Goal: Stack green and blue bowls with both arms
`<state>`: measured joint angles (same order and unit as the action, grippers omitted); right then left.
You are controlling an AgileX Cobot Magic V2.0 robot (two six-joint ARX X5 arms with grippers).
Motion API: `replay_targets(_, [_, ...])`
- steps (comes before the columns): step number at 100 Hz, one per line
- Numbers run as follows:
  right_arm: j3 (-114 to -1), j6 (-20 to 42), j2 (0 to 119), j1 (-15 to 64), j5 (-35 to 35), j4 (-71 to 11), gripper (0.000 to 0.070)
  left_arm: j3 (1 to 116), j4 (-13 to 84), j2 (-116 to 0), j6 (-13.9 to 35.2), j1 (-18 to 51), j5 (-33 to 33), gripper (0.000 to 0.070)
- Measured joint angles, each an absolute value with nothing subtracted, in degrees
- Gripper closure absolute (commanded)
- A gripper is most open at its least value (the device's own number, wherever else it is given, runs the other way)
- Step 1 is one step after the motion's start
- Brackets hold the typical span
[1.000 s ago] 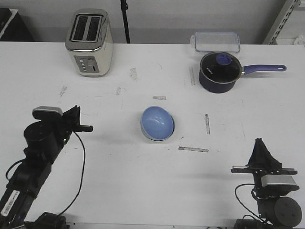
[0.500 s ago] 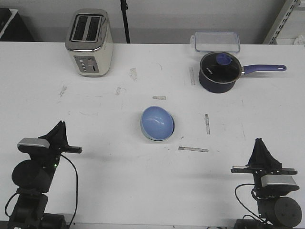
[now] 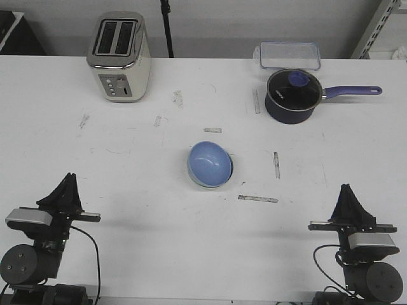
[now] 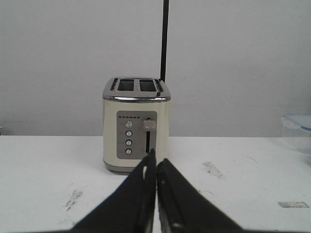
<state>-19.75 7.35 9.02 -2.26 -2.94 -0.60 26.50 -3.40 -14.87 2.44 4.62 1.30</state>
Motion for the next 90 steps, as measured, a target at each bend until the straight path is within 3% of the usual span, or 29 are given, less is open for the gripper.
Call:
replay_targets(50, [-19.75, 7.35, 9.02, -2.26, -2.94, -0.6, 0.0694, 26.02, -1.28, -12.67, 2.42, 4.51, 1.41, 0.0698])
replay_targets(90, [-19.75, 7.35, 9.02, -2.26, -2.94, -0.6, 0.0694, 10.85, -8.99, -4.84, 2.39, 4.51, 1.41, 0.0698])
